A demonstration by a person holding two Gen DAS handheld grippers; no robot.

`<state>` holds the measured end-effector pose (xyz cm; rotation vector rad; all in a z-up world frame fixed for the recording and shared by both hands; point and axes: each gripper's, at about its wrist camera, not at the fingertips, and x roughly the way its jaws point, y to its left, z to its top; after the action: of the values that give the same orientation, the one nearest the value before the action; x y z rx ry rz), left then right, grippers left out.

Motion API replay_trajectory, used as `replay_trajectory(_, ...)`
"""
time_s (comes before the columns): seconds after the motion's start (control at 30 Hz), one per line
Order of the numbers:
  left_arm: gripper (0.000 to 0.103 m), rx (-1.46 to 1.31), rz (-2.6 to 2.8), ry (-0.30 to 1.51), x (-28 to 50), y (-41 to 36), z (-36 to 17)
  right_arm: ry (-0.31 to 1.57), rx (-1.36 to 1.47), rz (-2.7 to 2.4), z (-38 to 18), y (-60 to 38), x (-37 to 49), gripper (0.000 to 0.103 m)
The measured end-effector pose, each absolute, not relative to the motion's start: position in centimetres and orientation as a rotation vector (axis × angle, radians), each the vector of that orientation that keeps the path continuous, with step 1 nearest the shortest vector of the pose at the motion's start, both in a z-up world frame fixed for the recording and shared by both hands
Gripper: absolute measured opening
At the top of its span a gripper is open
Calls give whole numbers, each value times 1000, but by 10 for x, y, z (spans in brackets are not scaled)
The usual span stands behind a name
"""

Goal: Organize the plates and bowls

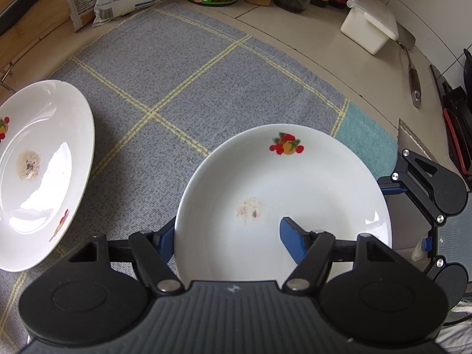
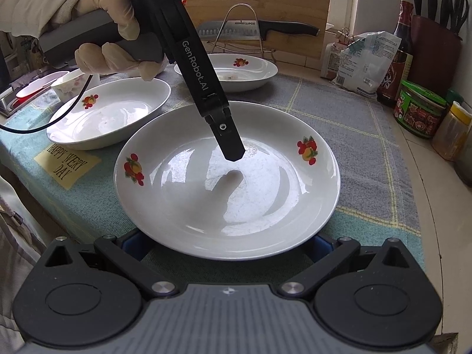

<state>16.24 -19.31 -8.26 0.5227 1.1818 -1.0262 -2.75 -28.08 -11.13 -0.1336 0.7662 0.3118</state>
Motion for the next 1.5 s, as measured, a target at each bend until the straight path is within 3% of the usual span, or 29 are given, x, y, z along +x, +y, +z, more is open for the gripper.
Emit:
replay_trajectory(0.8,70,493,-1029,1109,177,-218,-54,746,-194,297,-87,-302,-14,103)
replay_trajectory(1.5,70,471,-1039,1075,233,-272,-71,766,-163,248,-93,-347,45,103)
